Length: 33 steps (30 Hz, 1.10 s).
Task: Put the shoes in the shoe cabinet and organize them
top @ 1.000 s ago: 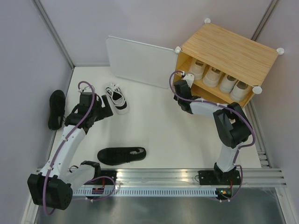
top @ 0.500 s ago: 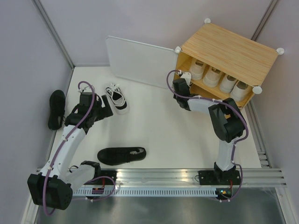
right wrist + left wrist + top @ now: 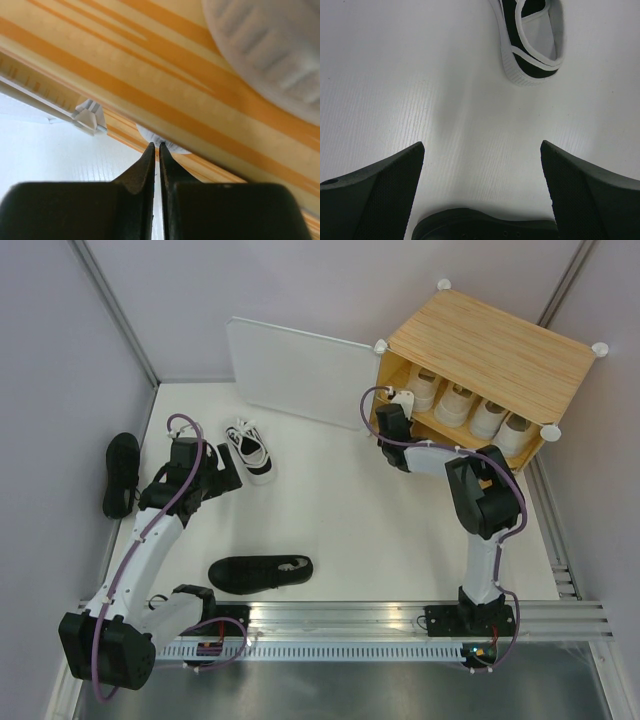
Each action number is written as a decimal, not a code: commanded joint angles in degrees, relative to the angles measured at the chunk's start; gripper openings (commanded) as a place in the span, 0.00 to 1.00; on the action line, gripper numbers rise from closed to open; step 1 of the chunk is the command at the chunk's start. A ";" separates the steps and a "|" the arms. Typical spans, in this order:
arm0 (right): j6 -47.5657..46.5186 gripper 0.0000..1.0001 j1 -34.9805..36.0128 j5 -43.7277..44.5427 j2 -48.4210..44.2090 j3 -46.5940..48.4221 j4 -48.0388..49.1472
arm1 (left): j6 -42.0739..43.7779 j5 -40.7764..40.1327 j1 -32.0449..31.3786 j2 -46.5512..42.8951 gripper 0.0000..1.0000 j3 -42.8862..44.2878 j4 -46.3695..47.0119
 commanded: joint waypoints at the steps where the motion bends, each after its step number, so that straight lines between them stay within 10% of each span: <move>1: -0.95 0.09 -1.12 0.89 2.02 3.89 3.56 | 2.15 -0.17 0.07 0.03 1.00 0.08 1.66; 18: -1.56 0.16 -1.03 -3.14 -2.00 3.11 2.95 | 2.06 -0.35 0.07 0.03 1.00 0.08 1.66; 33: 4.32 0.68 0.02 -18.80 -28.98 -10.94 -13.75 | 0.57 -0.09 -0.02 0.82 1.00 -0.45 1.58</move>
